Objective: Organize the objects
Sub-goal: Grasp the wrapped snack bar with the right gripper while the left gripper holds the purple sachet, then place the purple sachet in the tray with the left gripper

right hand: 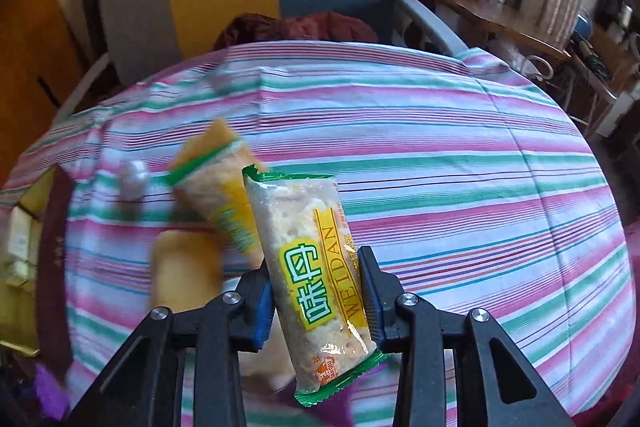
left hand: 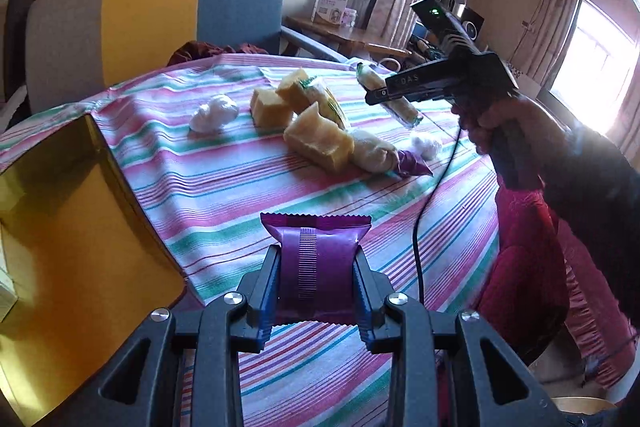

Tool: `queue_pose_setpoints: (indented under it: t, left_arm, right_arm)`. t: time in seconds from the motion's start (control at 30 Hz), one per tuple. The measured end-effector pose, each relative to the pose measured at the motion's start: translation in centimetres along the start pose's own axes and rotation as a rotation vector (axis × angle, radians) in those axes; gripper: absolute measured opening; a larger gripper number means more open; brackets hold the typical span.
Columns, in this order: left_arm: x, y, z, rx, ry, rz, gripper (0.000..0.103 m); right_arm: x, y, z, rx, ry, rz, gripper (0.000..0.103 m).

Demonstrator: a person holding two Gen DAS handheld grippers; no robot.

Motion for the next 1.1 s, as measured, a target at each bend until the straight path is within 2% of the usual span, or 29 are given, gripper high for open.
queue_pose_setpoints:
  t: [0.17,0.33,0.43,0.53,0.63,0.8,0.9,1.1]
  left_arm:
    - [0.1,1.2,-1.9,-0.035,-0.030,-0.025,0.032]
    - [0.3,4.2,-4.7,-0.112,-0.065,-0.096,0.032]
    - [1.0,7.9,-6.7,-0.190,-0.070,-0.190,0.032]
    - [2.4,13.0,-9.1,-0.290,-0.058,-0.326,0.032]
    - [3.7,17.1,-10.9,-0.398,-0.043,-0.406,0.032]
    - [6.6,22.7,-11.7,-0.534,0.049,-0.504,0.032]
    - [7.8,24.5,-11.5,-0.566,0.075,-0.546,0.033]
    - [8.7,25.1,-10.8,-0.620,0.105,-0.541,0.035]
  right_arm:
    - [2.2,6.8,-1.7,-0.153,-0.015,-0.068,0.038]
    - [6.1,15.2,-1.4,-0.302,0.033,-0.186,0.038]
    - [8.3,19.5,-0.7,-0.341,0.073,-0.273,0.038]
    - [10.2,22.0,0.3,-0.354,0.108,-0.334,0.038]
    - [11.4,22.8,1.5,-0.341,0.134,-0.368,0.038]
    - [11.5,23.1,2.4,-0.336,0.147,-0.396,0.038]
    - [11.2,22.7,2.9,-0.325,0.150,-0.398,0.038]
    - [11.0,22.4,3.1,-0.318,0.153,-0.407,0.038]
Point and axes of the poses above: each gripper's, at about its wrist camera, not at the fingertips, and z roughly the way its jaws point, y to its left, x to its underside, the point moved 7 cm from there along z, roughly the way its jaws point, and after that the axes turned 2 degrees about -x, right-handed, at the moved point
